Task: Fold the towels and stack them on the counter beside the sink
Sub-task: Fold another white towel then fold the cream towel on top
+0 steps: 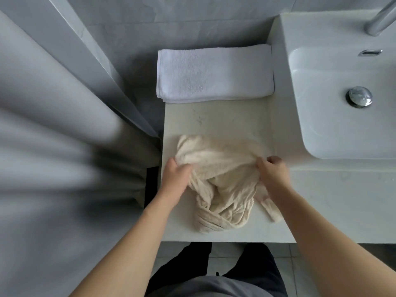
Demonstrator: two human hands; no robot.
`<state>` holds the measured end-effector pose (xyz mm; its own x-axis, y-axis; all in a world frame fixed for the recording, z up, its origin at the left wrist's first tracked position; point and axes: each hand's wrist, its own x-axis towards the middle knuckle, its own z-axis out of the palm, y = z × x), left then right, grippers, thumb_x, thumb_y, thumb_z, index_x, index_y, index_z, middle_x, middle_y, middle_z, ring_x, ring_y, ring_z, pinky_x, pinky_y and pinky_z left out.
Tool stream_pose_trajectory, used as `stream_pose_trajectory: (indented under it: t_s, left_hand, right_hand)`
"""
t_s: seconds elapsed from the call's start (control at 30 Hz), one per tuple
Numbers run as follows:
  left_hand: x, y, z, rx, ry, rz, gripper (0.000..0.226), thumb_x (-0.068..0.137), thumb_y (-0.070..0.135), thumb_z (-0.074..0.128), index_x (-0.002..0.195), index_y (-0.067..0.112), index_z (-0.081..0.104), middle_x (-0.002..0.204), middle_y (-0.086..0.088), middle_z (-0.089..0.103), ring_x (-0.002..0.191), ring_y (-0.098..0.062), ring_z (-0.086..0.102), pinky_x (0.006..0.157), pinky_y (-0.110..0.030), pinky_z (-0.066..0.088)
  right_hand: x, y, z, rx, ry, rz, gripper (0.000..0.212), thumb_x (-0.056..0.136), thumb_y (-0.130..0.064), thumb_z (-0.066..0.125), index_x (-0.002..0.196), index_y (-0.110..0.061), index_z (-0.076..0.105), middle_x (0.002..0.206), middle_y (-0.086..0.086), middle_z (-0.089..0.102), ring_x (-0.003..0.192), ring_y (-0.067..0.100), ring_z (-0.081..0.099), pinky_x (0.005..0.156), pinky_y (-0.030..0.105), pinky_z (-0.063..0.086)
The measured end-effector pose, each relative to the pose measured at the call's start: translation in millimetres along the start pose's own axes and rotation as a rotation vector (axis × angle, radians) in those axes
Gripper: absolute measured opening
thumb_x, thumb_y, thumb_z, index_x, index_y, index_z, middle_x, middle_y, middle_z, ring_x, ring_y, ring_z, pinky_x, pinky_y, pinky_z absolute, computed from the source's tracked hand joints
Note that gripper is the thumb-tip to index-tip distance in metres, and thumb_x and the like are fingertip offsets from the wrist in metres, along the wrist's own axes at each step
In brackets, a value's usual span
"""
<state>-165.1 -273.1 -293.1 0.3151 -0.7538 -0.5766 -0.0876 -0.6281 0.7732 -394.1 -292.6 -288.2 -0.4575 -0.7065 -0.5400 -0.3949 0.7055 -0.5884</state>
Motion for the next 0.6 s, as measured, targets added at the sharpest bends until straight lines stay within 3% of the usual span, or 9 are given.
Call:
stream_pose_trajectory:
  t_s: [0.07,0.17,0.23,0.3,0.4,0.47,0.53,0.6]
  left_hand:
    - [1.1,16.1,-12.4,-0.287,0.006,0.055,0.012,0.09,0.014,0.059,0.097,0.013,0.068,0.087,0.004,0.074,0.086,-0.011,0.068,0.075,-0.027,0.052]
    - [13.4,28.3,-27.3,-0.555,-0.098,-0.19,0.055,0.092,0.049,0.046,0.124,0.01,0.067,0.117,-0.013,0.072,0.111,-0.027,0.067,0.097,-0.042,0.05]
    - [18.3,30.7,-34.3,-0.516,-0.171,-0.338,0.057,0.098,0.057,0.039,0.126,0.016,0.067,0.12,-0.013,0.072,0.112,-0.029,0.067,0.098,-0.045,0.05]
    - [21.2,29.5,-37.7,-0.485,-0.195,-0.357,0.04,0.102,0.043,0.047,0.129,0.018,0.064,0.122,-0.011,0.071,0.111,-0.028,0.068,0.09,-0.044,0.054]
    - [24.7,28.0,-41.3,-0.492,-0.043,-0.266,0.026,0.1,0.018,0.057,0.126,0.021,0.053,0.12,-0.011,0.068,0.108,-0.028,0.067,0.088,-0.046,0.056]
    - [27.7,31.1,-42.9,-0.362,0.053,-0.151,0.023,0.099,0.018,0.057,0.118,0.026,0.047,0.118,-0.007,0.062,0.111,-0.028,0.064,0.096,-0.048,0.054]
    - [29.3,40.5,-42.2,-0.219,0.095,-0.004,0.015,0.098,0.025,0.056,0.108,0.03,0.045,0.115,-0.003,0.058,0.114,-0.027,0.061,0.097,-0.047,0.053]
    - [31.8,56.1,-39.7,-0.212,0.097,0.129,0.012,0.098,0.022,0.053,0.101,0.029,0.045,0.11,-0.001,0.056,0.106,-0.02,0.06,0.089,-0.04,0.054]
  right_hand:
    - [-1.2,-5.5,-3.0,0.085,0.01,-0.093,0.03,0.082,-0.041,0.059,0.085,-0.011,0.058,0.077,0.001,0.058,0.074,0.024,0.057,0.062,0.03,0.043]
    - [-3.4,-23.0,-1.8,0.221,-0.061,-0.243,0.02,0.087,-0.025,0.064,0.089,-0.01,0.051,0.077,-0.003,0.049,0.064,0.011,0.046,0.05,0.013,0.039]
    - [-0.7,-31.5,-0.2,0.27,-0.061,-0.293,0.015,0.084,-0.013,0.059,0.081,-0.012,0.044,0.073,-0.002,0.04,0.063,0.012,0.038,0.051,0.018,0.036]
    - [2.4,-38.6,-0.5,0.369,-0.064,-0.255,0.013,0.076,-0.019,0.055,0.077,-0.015,0.043,0.073,0.001,0.041,0.066,0.014,0.04,0.059,0.029,0.04]
    - [7.8,-45.6,-2.1,0.529,-0.087,-0.128,0.015,0.067,-0.022,0.049,0.08,-0.015,0.046,0.077,0.006,0.045,0.07,0.02,0.044,0.062,0.036,0.042]
    - [10.3,-52.1,-3.2,0.564,-0.085,-0.099,0.006,0.074,-0.015,0.047,0.078,-0.016,0.043,0.074,0.002,0.041,0.065,0.016,0.038,0.055,0.029,0.034]
    - [13.7,-62.2,-2.5,0.587,-0.092,-0.063,0.016,0.081,-0.003,0.043,0.077,-0.018,0.043,0.074,-0.001,0.04,0.063,0.013,0.036,0.05,0.025,0.03]
    - [18.6,-80.4,-5.2,0.657,-0.117,-0.047,0.028,0.08,0.008,0.038,0.078,-0.019,0.047,0.071,0.0,0.043,0.058,0.013,0.038,0.044,0.022,0.032]
